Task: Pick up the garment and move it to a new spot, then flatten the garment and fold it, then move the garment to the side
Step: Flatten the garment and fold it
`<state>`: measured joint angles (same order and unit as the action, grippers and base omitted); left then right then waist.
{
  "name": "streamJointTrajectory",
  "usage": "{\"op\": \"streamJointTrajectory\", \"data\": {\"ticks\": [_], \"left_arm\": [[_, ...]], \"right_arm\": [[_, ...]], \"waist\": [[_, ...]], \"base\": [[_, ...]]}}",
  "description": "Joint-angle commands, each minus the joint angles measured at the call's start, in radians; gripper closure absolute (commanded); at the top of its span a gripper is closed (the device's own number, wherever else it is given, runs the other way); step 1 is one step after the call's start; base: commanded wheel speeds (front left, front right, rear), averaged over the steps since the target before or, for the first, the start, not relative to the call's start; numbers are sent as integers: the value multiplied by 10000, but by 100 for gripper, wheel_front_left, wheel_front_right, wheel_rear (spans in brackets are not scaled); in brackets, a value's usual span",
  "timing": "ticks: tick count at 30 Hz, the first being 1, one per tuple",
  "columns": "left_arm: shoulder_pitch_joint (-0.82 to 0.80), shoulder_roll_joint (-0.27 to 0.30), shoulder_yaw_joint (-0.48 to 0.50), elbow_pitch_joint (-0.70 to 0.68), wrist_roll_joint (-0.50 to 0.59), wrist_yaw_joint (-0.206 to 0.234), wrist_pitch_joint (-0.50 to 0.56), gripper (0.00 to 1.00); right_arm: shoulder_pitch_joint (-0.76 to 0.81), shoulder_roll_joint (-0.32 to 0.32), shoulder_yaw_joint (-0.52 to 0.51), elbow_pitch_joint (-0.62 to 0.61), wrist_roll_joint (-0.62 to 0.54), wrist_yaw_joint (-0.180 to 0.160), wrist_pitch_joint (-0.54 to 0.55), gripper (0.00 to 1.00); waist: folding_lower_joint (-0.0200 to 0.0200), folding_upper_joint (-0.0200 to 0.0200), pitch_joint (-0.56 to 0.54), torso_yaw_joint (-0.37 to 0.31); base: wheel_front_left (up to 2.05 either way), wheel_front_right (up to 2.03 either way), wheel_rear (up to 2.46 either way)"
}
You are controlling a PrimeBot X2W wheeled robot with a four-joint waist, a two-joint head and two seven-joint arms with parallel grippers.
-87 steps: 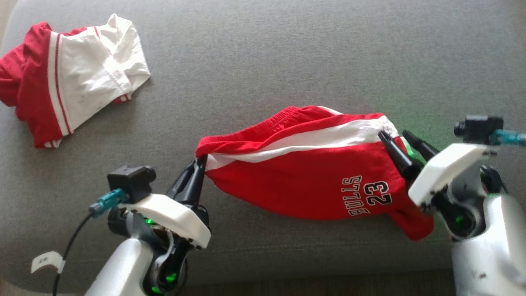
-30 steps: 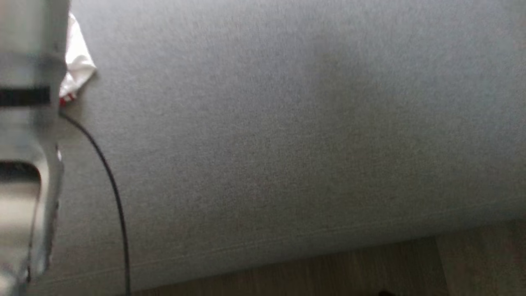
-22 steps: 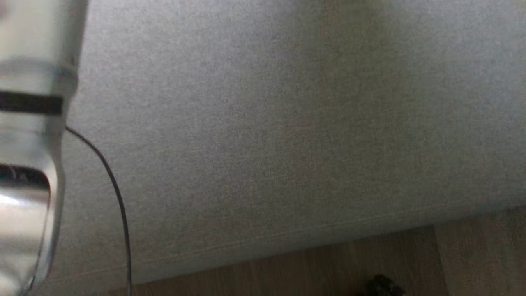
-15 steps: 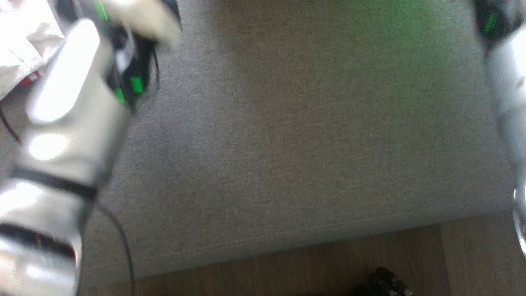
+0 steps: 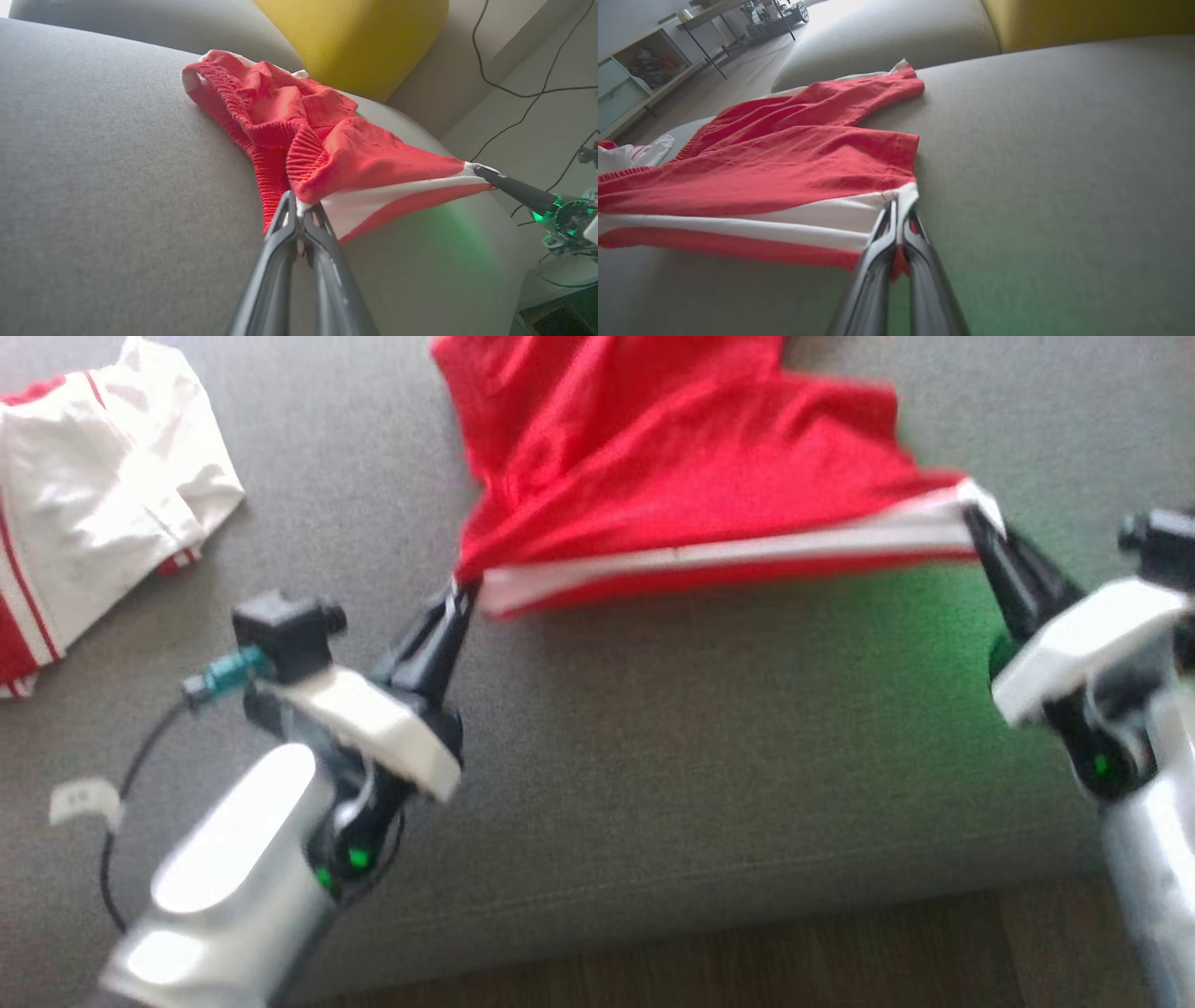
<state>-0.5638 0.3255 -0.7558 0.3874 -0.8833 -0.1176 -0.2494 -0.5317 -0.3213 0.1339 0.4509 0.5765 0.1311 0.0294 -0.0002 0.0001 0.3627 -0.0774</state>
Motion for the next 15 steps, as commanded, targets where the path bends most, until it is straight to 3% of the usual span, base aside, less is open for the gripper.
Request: {"op": "streamJointTrajectory", "data": {"ticks": [1, 6, 15], "left_arm": [[81, 413, 517, -389, 174, 96, -121, 100], [1445, 586, 653, -1289, 730, 517, -122, 100], [3057, 923, 442, -3353, 310, 1255, 450, 100]], "right_arm": [[419, -168, -210, -701, -131, -4, 172, 100], [2662, 370, -1626, -3222, -850, -4, 1223, 100], [5434, 1770, -3196, -7226, -1503, -4, 3224, 100]], "waist": [[2, -1, -333, -24], [2, -1, -764, -46], [2, -1, -1231, 54]], "base": [[0, 0, 0], [0, 0, 0], [0, 0, 0]]}}
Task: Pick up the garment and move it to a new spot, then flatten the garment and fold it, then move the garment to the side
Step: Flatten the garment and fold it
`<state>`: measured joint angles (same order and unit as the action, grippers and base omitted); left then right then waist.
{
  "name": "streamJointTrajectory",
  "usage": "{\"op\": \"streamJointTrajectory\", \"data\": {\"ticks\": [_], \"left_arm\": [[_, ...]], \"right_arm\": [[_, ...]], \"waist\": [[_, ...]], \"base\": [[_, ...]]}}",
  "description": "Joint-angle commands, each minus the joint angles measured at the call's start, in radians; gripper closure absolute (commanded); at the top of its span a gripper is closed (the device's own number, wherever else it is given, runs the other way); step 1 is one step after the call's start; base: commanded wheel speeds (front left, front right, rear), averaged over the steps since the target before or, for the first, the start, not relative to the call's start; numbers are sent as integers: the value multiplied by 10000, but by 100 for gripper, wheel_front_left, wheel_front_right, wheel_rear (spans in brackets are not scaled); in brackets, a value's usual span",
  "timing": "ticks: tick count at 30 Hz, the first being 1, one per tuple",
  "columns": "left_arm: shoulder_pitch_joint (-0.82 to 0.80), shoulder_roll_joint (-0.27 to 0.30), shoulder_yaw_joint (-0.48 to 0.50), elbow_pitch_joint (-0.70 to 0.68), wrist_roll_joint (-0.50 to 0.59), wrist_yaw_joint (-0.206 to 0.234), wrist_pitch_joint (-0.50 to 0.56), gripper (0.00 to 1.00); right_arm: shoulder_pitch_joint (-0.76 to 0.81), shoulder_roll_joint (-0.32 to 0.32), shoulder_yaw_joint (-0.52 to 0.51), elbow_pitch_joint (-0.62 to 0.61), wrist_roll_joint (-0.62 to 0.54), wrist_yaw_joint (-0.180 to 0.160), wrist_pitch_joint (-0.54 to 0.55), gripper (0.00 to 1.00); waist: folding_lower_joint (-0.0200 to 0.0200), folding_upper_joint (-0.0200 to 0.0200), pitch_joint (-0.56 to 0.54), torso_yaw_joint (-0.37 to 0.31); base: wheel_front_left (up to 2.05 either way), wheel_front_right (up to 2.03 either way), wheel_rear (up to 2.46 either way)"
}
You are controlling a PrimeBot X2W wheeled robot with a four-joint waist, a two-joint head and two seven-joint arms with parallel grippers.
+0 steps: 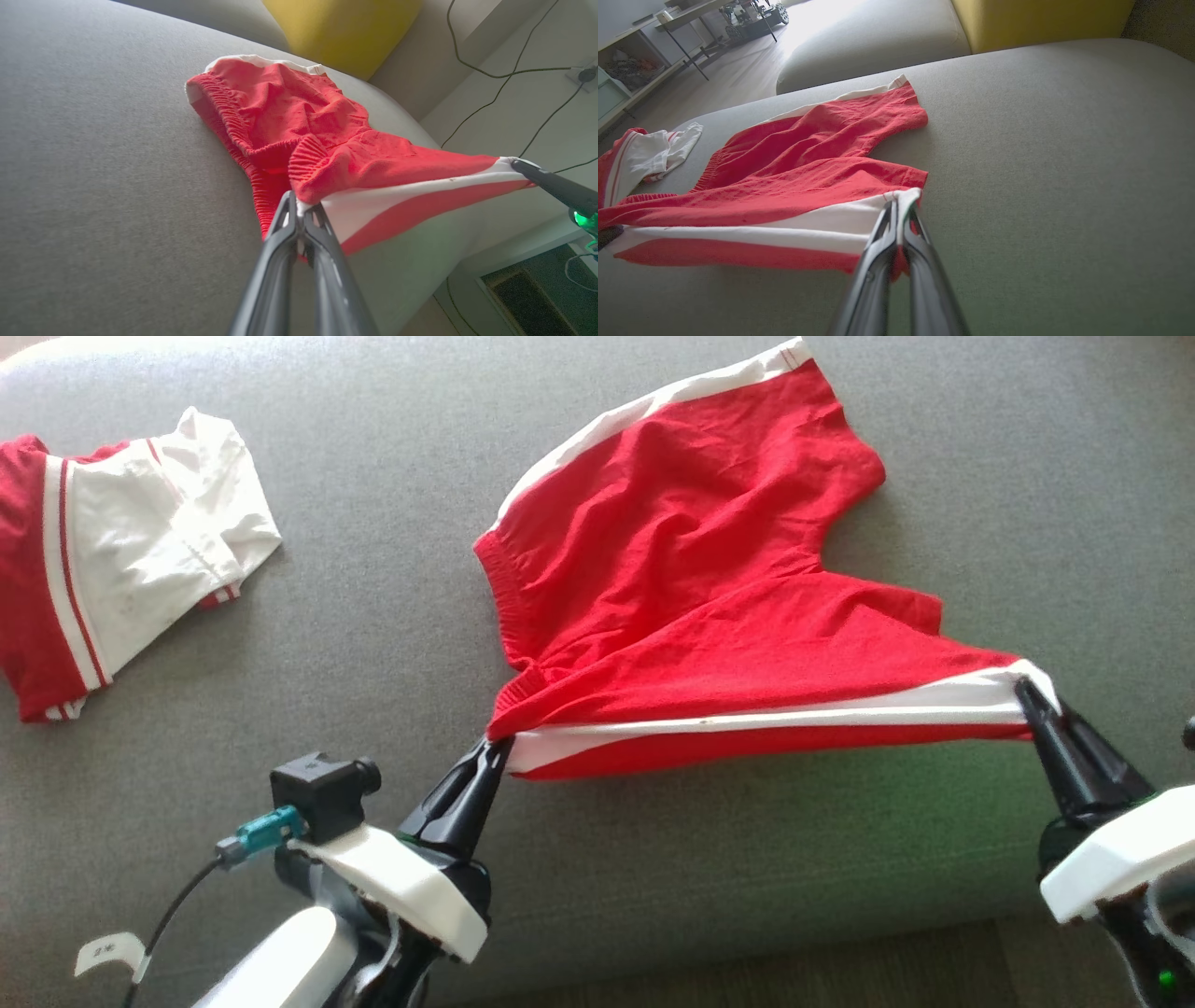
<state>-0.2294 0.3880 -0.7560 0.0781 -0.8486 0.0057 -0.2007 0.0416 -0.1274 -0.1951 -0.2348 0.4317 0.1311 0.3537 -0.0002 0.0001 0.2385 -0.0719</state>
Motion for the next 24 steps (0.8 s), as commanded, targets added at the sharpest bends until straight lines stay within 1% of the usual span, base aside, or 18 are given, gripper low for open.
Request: {"op": "streamJointTrajectory", "data": {"ticks": [1, 4, 6, 11, 15, 18, 24], "left_arm": [[-236, 292, 465, -476, -131, 103, 59, 100], [-376, 223, 542, -763, -312, 253, 310, 100], [-659, 7, 599, -672, -486, 234, 434, 100], [-1713, -1098, 964, 187, -1589, -366, 550, 100], [-2703, -1841, 1256, 1219, -2099, -634, 548, 100], [-3453, -2241, 1430, 1973, -2212, -692, 485, 100], [-4737, -2774, 1714, 3299, -2210, -422, 331, 100]], "right_arm": [[-287, -67, 5, -617, -130, -4, 102, 100], [-682, 142, -101, -842, -569, -4, 304, 100], [-1246, 378, -161, -555, -620, -4, 352, 100], [-3104, 666, -400, 965, -989, -4, -50, 100], [-4745, 712, -432, 2354, -1603, -4, -621, 100], [-5904, 562, -365, 3463, -2070, -4, -1062, 100], [-7844, -90, 52, 5461, -2576, -4, -2145, 100]], "waist": [[2, -1, 33, -1], [2, -1, 160, 44], [2, -1, 295, 109], [2, -1, 758, 328], [2, -1, 1188, 452], [2, -1, 1496, 584], [2, -1, 2076, 918]], "base": [[0, 0, 0], [0, 0, 0], [0, 0, 0], [0, 0, 0], [0, 0, 0], [0, 0, 0], [0, 0, 0]]}}
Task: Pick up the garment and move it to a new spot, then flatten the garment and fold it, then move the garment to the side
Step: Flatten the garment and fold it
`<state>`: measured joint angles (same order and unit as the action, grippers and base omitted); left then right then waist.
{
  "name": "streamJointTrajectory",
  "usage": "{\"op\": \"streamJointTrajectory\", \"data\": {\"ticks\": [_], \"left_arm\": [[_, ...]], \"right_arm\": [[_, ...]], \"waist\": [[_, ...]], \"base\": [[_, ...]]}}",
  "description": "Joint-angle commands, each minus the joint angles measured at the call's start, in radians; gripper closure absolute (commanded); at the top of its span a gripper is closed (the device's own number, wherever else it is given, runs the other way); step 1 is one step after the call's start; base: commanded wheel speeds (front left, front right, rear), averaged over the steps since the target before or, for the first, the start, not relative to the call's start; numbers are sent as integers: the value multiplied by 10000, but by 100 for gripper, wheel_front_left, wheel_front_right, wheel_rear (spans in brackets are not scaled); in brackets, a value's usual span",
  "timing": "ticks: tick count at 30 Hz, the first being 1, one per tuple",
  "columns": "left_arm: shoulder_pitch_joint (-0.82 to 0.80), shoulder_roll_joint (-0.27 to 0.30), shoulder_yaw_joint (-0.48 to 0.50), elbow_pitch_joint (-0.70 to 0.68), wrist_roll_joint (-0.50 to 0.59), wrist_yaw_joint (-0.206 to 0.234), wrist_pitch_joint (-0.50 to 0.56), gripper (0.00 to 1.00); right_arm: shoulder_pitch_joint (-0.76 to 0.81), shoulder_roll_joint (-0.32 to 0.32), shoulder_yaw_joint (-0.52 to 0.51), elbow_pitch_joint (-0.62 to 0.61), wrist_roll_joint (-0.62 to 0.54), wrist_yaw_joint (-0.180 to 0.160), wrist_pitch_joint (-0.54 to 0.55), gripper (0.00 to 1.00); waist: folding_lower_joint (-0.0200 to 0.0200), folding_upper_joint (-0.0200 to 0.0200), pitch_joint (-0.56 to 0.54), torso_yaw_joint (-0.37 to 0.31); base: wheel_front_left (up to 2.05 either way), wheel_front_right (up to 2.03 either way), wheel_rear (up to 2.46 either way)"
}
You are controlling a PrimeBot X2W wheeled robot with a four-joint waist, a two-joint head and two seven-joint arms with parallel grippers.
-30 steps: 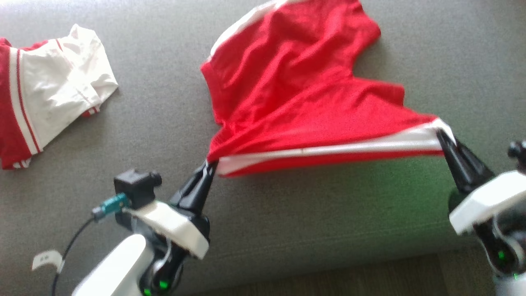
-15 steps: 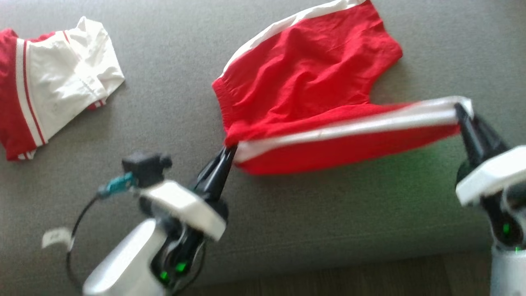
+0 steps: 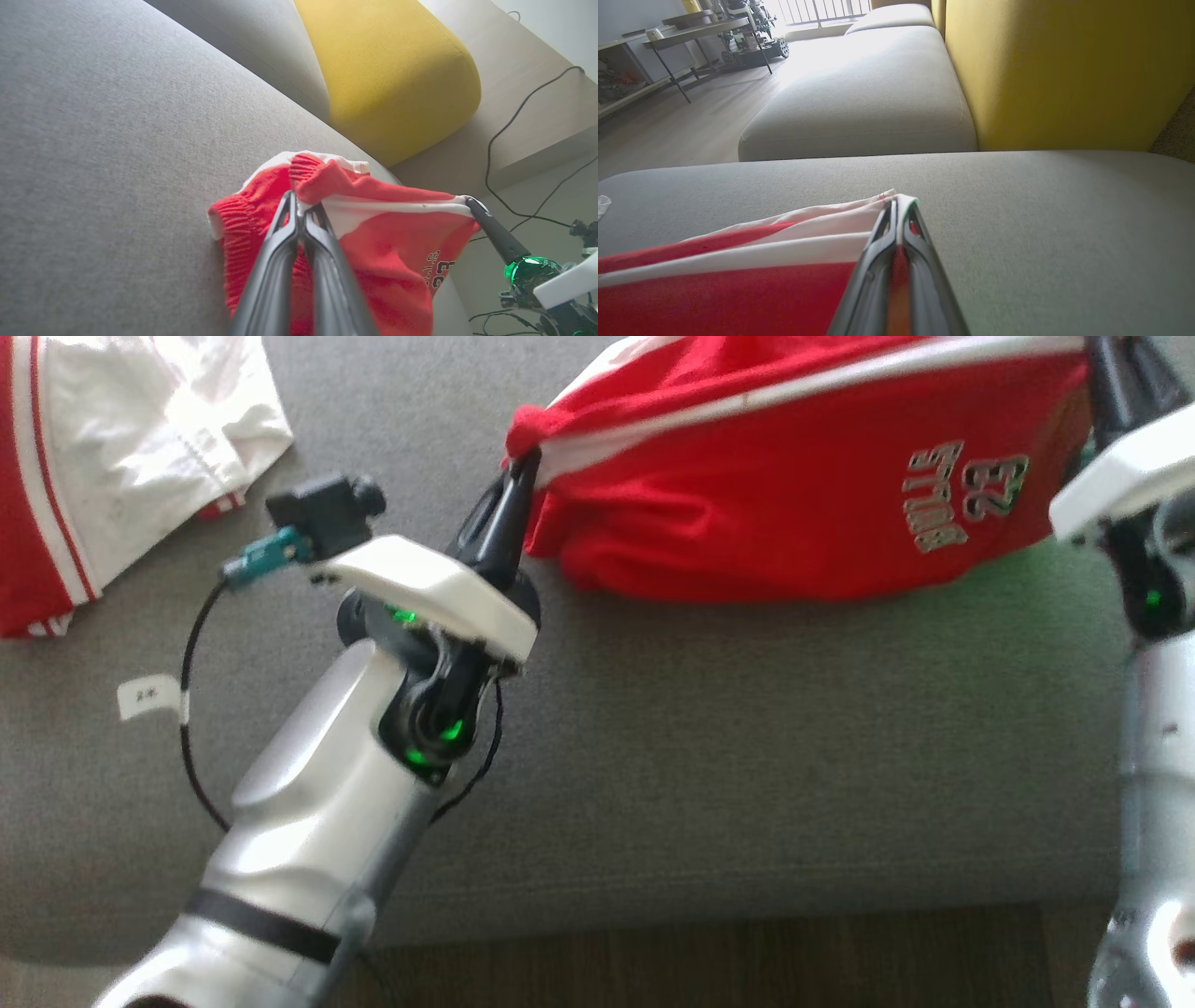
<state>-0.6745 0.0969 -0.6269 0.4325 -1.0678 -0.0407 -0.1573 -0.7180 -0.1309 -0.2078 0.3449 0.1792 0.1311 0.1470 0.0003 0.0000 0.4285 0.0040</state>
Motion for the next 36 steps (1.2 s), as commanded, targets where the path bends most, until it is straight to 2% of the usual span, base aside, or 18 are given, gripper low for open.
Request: {"op": "streamJointTrajectory", "data": {"ticks": [1, 10, 17, 18, 19, 20, 21, 25, 29, 31, 36], "left_arm": [[-466, 66, 444, -52, -34, 93, -96, 100], [-1898, -303, 371, 1217, -117, 59, -116, 100], [-2689, -409, 180, 2132, -70, -109, -355, 100], [-2762, -418, 137, 2261, -63, -122, -383, 97], [-2819, -426, 89, 2380, -56, -140, -415, 58], [-2850, -433, 30, 2485, -52, -154, -442, 0], [-2875, -439, -41, 2570, -20, -151, -480, 0], [-2675, -451, -260, 2565, 223, -157, -768, 0], [-1883, -256, -262, 2066, 828, 67, -993, 0], [-1286, -38, -146, 1501, 1363, 330, -1030, 0], [962, 365, 772, -991, 3479, 1307, -1040, 0]], "right_arm": [[-535, -201, 325, -5, -125, -4, -240, 100], [-3009, -820, 1120, 2681, -595, -4, -1221, 100], [-4276, -909, 1542, 4545, -854, -4, -1917, 100], [-4391, -887, 1581, 4773, -847, -4, -2052, 100], [-4485, -866, 1609, 4987, -834, -4, -2194, 69], [-4561, -856, 1665, 5151, -824, -4, -2403, 4], [-4606, -856, 1689, 5300, -796, -4, -2629, 0], [-4480, -920, 1723, 5702, -574, -4, -3283, 0], [-3906, -993, 1775, 5760, -128, -4, -3344, 0], [-3439, -1040, 1873, 5660, 130, -4, -3152, 0], [-1832, -1047, 2134, 4895, 886, -4, -2360, 0]], "waist": [[-3, 0, 264, 218], [-3, 0, 962, 540], [-3, 0, 1235, 650], [-3, 0, 1252, 653], [-3, 0, 1262, 653], [-3, 0, 1261, 655], [-3, 0, 1248, 657], [-3, 0, 983, 631], [-3, 0, 471, 529], [-3, 0, 156, 475], [-3, 0, -630, 352]], "base": [[0, 0, 0], [0, 0, 0], [0, 0, 0], [0, 0, 0], [0, 0, 0], [0, 0, 0], [0, 0, 0], [0, 0, 0], [0, 0, 0], [0, 0, 0], [0, 0, 0]]}}
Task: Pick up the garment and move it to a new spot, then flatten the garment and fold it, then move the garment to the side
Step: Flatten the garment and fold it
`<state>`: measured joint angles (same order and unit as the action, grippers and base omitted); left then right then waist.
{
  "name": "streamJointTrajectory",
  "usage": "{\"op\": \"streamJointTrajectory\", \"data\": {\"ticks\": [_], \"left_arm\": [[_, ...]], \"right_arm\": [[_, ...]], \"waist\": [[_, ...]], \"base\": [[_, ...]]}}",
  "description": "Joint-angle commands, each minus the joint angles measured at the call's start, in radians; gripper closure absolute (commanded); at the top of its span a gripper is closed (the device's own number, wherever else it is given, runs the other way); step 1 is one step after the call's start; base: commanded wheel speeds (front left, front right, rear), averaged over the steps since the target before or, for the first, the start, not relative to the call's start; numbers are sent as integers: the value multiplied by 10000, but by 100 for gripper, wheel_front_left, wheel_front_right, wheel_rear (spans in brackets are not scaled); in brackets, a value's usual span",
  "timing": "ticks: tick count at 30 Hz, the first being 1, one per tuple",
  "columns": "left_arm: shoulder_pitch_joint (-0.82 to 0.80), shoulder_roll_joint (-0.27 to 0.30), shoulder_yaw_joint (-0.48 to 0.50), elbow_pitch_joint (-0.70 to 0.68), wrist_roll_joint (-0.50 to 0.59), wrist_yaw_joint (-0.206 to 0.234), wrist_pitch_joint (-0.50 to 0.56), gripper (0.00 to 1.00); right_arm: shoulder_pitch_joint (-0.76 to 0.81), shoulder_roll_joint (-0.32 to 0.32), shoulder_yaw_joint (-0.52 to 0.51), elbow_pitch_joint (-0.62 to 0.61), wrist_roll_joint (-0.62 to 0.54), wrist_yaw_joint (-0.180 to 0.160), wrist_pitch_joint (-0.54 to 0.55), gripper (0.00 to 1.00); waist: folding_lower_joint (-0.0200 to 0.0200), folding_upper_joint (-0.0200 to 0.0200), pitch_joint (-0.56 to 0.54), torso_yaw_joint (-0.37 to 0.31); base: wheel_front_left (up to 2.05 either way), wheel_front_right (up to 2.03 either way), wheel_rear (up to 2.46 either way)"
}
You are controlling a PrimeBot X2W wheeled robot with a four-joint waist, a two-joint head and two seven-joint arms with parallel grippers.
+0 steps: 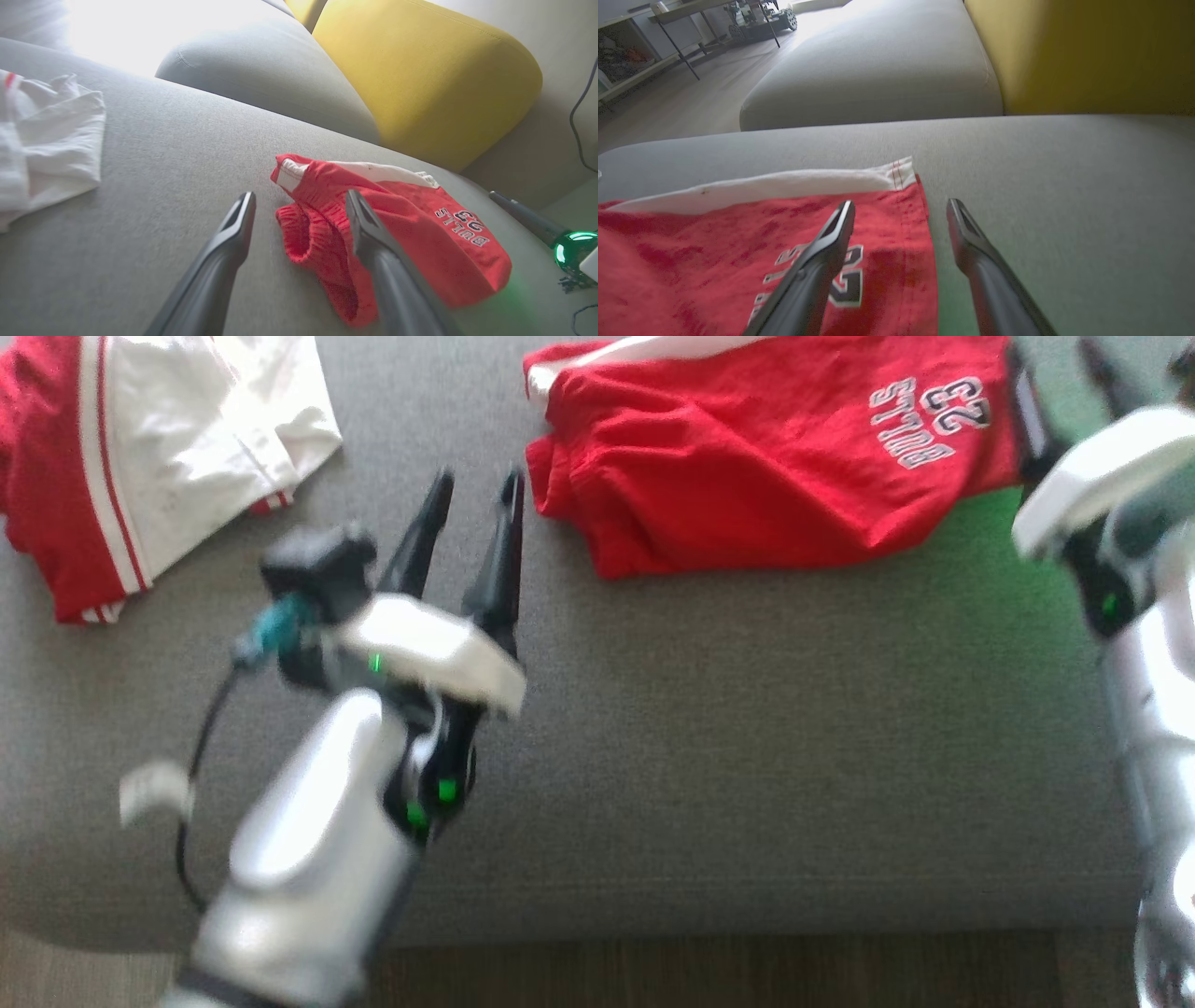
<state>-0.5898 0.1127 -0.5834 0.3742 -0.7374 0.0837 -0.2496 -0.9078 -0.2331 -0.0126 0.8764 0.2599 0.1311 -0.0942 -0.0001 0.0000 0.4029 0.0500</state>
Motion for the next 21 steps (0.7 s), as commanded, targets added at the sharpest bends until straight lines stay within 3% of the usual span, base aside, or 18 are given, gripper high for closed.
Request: {"op": "streamJointTrajectory", "data": {"ticks": [1, 5, 10, 21], "left_arm": [[613, 249, 443, -857, 557, 219, -119, 0], [2364, 191, 620, -2268, 1574, 622, -120, 0], [3378, -58, 446, -3001, 2088, 717, -120, 0], [3517, -469, -1, -3233, 2609, 295, -121, 0]], "right_arm": [[399, -24, 198, -648, 218, -4, 208, 0], [1406, 6, 52, -1414, 682, -4, 901, 0], [1634, -55, -312, -1619, 813, -4, 1592, 0], [-20, -256, -1741, 197, -168, -4, 2767, 0]], "waist": [[1, 0, -511, -141], [1, 0, -917, -172], [1, 0, -1101, 64], [1, 0, -557, 1000]], "base": [[0, 0, 0], [0, 0, 0], [0, 0, 0], [0, 0, 0]]}}
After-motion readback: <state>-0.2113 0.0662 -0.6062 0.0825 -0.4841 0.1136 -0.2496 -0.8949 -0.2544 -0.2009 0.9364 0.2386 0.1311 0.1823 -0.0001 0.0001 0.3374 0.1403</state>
